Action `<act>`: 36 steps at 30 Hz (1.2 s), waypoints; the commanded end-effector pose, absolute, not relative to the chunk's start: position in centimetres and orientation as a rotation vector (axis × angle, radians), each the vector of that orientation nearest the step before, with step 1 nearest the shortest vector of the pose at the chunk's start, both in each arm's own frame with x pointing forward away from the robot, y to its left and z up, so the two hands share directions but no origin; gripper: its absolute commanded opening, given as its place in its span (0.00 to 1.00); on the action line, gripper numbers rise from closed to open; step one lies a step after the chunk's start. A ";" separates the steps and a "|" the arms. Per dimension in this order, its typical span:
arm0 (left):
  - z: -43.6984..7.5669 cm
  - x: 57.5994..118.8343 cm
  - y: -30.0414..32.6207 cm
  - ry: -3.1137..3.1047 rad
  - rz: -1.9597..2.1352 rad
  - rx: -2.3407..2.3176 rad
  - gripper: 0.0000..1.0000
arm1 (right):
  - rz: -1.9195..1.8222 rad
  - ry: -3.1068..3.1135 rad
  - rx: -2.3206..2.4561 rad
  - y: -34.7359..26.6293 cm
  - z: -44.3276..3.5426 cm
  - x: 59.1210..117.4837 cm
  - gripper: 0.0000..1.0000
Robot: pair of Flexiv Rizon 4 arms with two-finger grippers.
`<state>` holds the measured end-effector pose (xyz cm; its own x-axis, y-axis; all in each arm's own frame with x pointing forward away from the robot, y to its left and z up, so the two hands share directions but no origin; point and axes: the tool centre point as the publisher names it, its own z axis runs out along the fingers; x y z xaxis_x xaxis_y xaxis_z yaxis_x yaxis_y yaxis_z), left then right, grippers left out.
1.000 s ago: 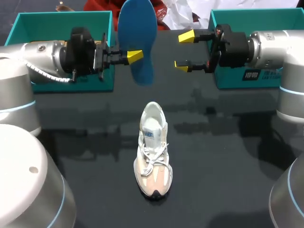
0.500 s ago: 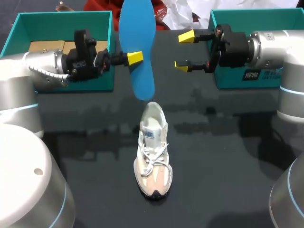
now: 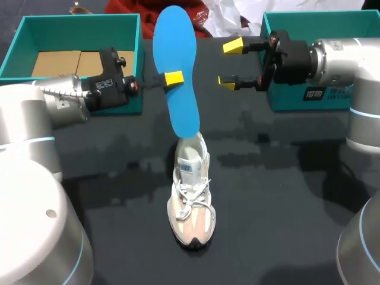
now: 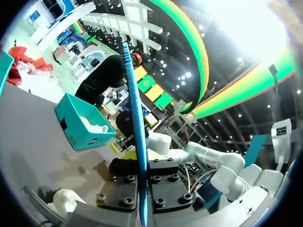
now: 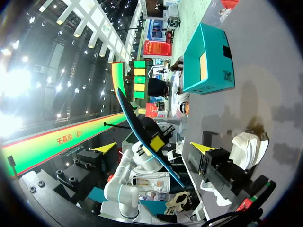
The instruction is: Take the shoe out of the shoebox, open the shoe tongue, remove and reinsert the insole, then place the shoe into the shoebox
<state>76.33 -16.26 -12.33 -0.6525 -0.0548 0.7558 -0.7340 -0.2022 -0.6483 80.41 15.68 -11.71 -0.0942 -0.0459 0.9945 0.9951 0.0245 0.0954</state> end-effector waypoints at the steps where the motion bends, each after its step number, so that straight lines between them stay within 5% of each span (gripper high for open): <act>1: -13.5 77.1 -16.3 -1.449 1.725 1.010 0.00 | -1.279 -1.258 -1.112 15.8 -11.8 80.4 1.00; 36: -19.1 76.8 -18.6 -1.140 1.474 1.298 0.00 | -1.173 -1.472 -1.271 14.9 -9.9 79.9 1.00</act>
<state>76.76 -18.21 -19.04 -0.1123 0.0291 0.9932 -0.9685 -0.2268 -0.1029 80.52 15.46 -10.87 -0.1299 0.1171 0.9846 0.9910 0.0467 0.1252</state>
